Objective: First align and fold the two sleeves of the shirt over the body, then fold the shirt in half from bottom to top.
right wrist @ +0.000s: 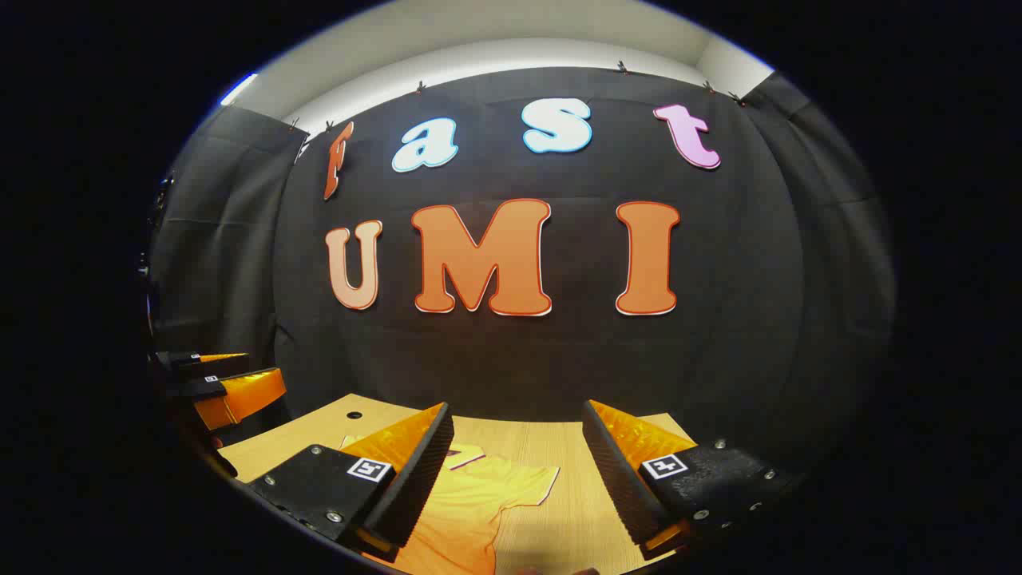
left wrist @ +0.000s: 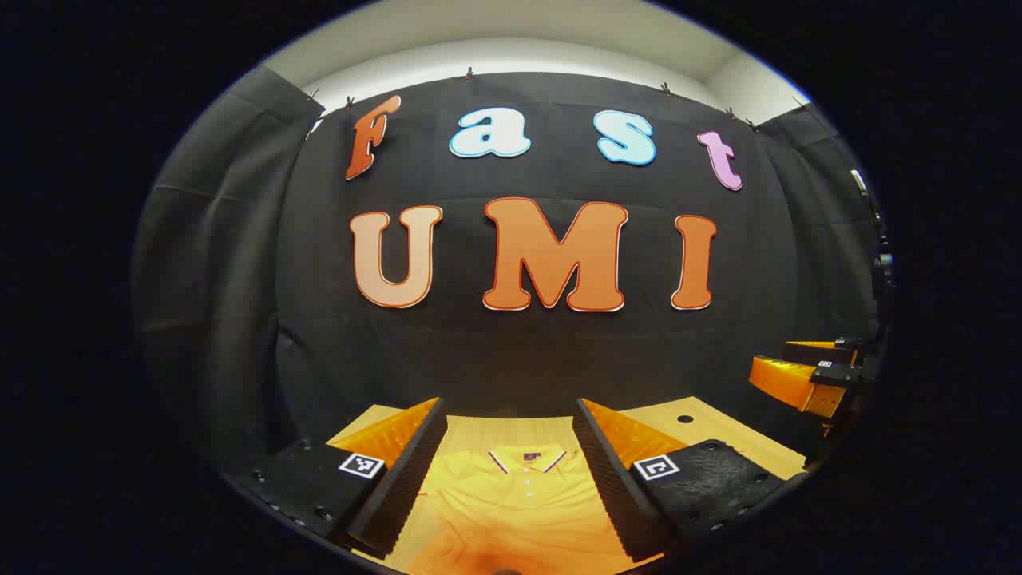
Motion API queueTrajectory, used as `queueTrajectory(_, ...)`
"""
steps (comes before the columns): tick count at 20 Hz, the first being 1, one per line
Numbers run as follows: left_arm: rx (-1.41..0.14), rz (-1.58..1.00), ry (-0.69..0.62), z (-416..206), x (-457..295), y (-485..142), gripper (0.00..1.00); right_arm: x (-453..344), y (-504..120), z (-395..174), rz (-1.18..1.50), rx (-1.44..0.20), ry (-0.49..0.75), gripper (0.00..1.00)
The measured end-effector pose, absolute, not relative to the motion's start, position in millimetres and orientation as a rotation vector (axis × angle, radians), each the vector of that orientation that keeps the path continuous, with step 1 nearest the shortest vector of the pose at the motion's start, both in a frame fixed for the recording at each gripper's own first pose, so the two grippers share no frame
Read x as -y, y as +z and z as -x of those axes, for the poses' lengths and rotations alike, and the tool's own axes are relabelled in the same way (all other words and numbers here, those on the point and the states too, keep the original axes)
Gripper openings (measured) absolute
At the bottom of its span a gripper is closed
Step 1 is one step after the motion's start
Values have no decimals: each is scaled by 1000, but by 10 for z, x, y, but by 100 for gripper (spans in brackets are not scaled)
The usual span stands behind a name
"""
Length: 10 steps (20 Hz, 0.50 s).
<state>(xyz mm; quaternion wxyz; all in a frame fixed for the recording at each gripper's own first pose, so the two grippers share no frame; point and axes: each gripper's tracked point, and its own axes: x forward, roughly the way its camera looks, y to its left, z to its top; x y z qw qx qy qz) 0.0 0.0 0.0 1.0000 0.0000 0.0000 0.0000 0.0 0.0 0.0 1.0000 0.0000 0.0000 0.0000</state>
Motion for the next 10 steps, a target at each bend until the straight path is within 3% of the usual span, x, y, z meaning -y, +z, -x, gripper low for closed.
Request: queueTrajectory(10, 35, -81, 38, -52, -46, 73, 96, -21, -126, -258, 5, -43, 19, 98)
